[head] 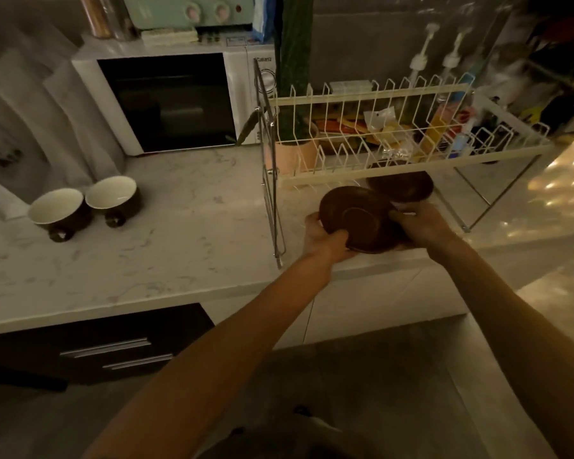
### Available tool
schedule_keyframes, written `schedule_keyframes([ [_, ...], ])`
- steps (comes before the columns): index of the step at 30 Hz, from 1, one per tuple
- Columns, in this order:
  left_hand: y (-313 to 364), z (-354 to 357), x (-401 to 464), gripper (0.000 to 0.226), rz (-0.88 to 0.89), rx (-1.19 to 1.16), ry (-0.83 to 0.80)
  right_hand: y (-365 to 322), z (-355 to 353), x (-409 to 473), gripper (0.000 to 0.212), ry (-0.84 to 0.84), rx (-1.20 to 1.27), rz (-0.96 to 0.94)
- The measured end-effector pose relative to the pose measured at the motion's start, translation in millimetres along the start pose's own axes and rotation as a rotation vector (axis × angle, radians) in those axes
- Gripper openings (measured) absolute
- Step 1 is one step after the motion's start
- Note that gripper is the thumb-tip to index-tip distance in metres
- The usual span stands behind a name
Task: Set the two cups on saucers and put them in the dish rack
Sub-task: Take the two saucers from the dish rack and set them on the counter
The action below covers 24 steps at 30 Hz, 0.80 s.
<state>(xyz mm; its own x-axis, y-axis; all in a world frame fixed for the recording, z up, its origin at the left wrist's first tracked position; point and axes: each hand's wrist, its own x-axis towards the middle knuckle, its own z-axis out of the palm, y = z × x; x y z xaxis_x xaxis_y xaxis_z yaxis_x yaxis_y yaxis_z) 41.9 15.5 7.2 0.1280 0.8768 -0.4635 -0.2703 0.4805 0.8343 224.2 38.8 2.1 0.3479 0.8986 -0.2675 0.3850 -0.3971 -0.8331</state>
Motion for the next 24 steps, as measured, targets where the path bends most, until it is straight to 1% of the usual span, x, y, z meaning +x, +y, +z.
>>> schedule_keyframes([
  [3,-4,-16,-29,0.069,-0.012,0.076,-0.062,3,-10,-23,0.015,-0.16,-0.149,0.024],
  [6,-11,-35,-51,0.066,-0.068,0.132,-0.11,2,-16,-46,0.015,-0.316,-0.282,0.073],
  [12,-18,-91,-75,0.057,-0.145,0.188,-0.133,0,10,-82,0.014,-0.483,-0.296,0.087],
  [15,-16,-127,-84,0.049,-0.173,0.205,-0.102,-9,34,-99,0.01,-0.577,-0.278,0.08],
  [17,-14,-152,-90,0.048,-0.176,0.223,-0.087,-17,53,-108,0.01,-0.631,-0.275,0.057],
  [19,-12,-176,-94,0.049,-0.175,0.214,-0.064,-26,74,-113,0.01,-0.662,-0.262,0.042],
  [24,6,-233,-97,0.049,-0.168,0.137,0.068,-51,134,-119,0.012,-0.696,-0.187,0.014],
])
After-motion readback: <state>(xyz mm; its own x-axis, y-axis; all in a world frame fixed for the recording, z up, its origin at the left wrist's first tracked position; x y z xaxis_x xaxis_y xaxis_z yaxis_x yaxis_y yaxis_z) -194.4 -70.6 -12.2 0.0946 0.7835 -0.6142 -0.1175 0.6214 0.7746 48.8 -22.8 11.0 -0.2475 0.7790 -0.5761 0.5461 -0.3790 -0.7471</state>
